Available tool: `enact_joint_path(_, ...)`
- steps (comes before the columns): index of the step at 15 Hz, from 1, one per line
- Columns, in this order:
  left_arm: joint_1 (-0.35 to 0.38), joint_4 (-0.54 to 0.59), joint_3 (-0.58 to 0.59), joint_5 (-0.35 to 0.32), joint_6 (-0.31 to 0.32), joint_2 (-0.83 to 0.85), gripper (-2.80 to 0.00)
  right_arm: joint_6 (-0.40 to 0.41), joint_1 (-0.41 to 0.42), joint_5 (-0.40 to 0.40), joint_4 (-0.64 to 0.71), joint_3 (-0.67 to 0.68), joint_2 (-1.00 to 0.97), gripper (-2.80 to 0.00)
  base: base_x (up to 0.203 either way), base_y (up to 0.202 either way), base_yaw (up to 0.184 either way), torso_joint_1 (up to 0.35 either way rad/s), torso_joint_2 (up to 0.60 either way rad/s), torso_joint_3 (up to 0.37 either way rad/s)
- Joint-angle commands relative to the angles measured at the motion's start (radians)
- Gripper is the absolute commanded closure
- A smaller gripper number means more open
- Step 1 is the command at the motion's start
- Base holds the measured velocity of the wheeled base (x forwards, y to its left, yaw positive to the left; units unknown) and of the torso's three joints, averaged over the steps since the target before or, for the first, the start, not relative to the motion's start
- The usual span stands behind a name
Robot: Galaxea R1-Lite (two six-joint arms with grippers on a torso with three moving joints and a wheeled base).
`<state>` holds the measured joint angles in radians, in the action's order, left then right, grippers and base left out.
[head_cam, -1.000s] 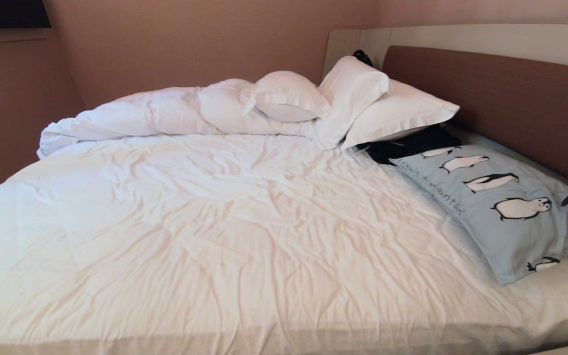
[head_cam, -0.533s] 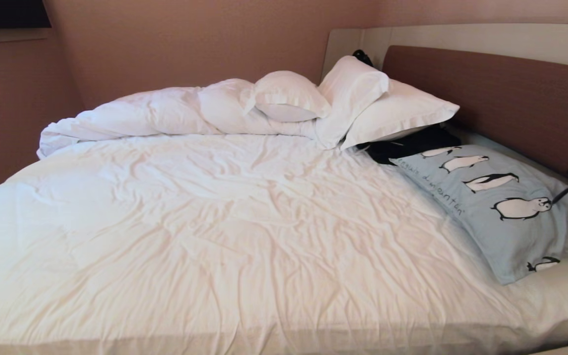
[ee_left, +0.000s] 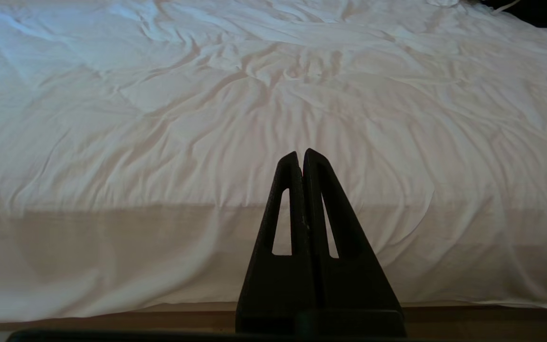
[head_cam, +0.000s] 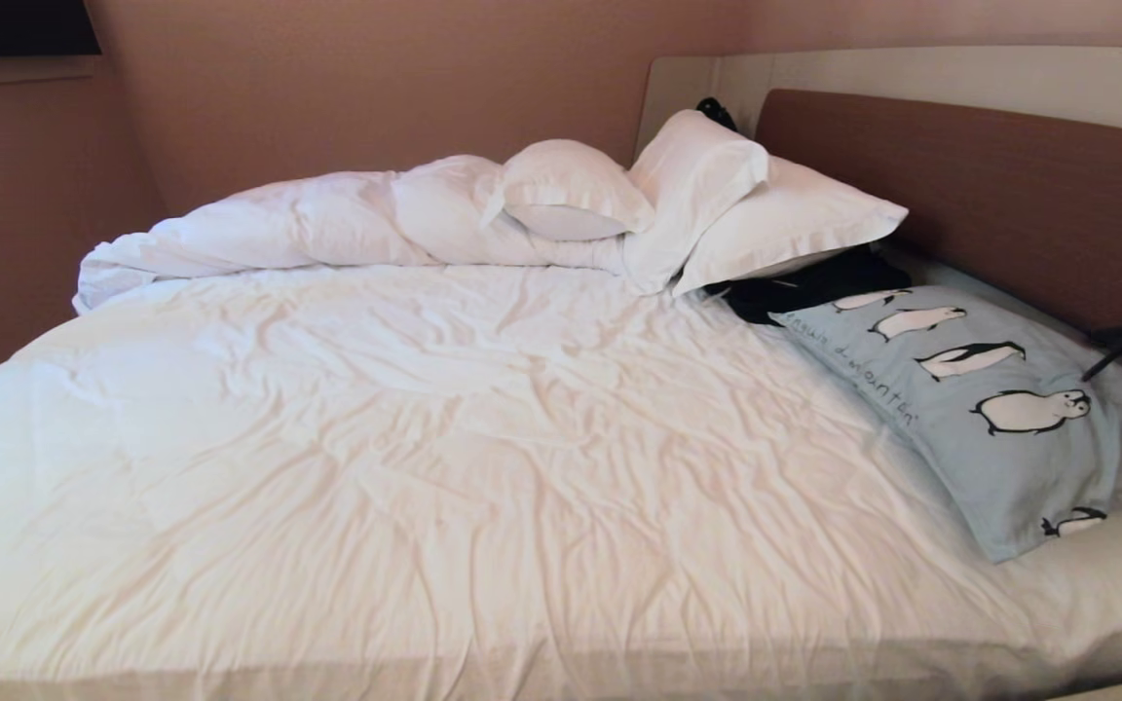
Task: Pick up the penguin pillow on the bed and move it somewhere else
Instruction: Pick up the pillow
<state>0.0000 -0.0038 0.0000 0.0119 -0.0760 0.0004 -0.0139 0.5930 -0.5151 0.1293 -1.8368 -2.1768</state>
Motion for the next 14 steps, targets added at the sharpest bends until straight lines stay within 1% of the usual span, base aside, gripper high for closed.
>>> enact_joint_path(1,0.0,-0.001,0.003,0.0,-0.001,0.0,0.0,0.057,-0.001,-0.013,0.245,-0.004,-0.009,0.0,0.0,0.0,0.0,0.0,0.0,0.0)
enact_joint_path(2,0.0,-0.001,0.003,0.0,-0.001,0.0,0.0,0.098,-0.001,-0.007,0.275,-0.006,-0.01,0.0,0.0,0.0,0.0,0.0,0.0,0.0)
enact_joint_path(3,0.0,-0.001,0.003,0.0,-0.001,0.0,0.0,0.109,-0.001,-0.003,0.285,-0.006,-0.006,0.0,0.0,0.0,0.0,0.0,0.0,0.0)
enact_joint_path(9,0.0,-0.001,0.003,0.0,-0.001,0.0,0.0,0.11,-0.008,0.011,0.278,-0.015,-0.039,0.0,0.0,0.0,0.0,0.0,0.0,0.0)
enact_joint_path(10,0.0,-0.001,0.003,0.0,-0.001,0.0,0.0,0.115,-0.013,0.071,0.278,-0.022,-0.058,0.0,0.0,0.0,0.0,0.0,0.0,0.0)
enact_joint_path(11,0.0,-0.001,0.003,0.0,-0.001,0.0,0.0,0.133,-0.016,0.161,0.279,-0.028,-0.078,0.0,0.0,0.0,0.0,0.0,0.0,0.0)
enact_joint_path(12,0.0,-0.001,0.003,0.0,-0.002,0.0,0.0,0.166,-0.017,0.218,0.28,-0.028,-0.091,0.0,0.0,0.0,0.0,0.0,0.0,0.0)
enact_joint_path(13,0.0,-0.001,0.003,0.0,-0.001,0.0,0.0,0.207,-0.018,0.237,0.284,-0.023,-0.094,0.0,0.0,0.0,0.0,0.0,0.0,0.0)
enact_joint_path(14,0.0,-0.001,0.003,0.0,-0.001,0.0,0.0,0.219,-0.016,0.241,0.287,-0.02,-0.092,0.0,0.0,0.0,0.0,0.0,0.0,0.0)
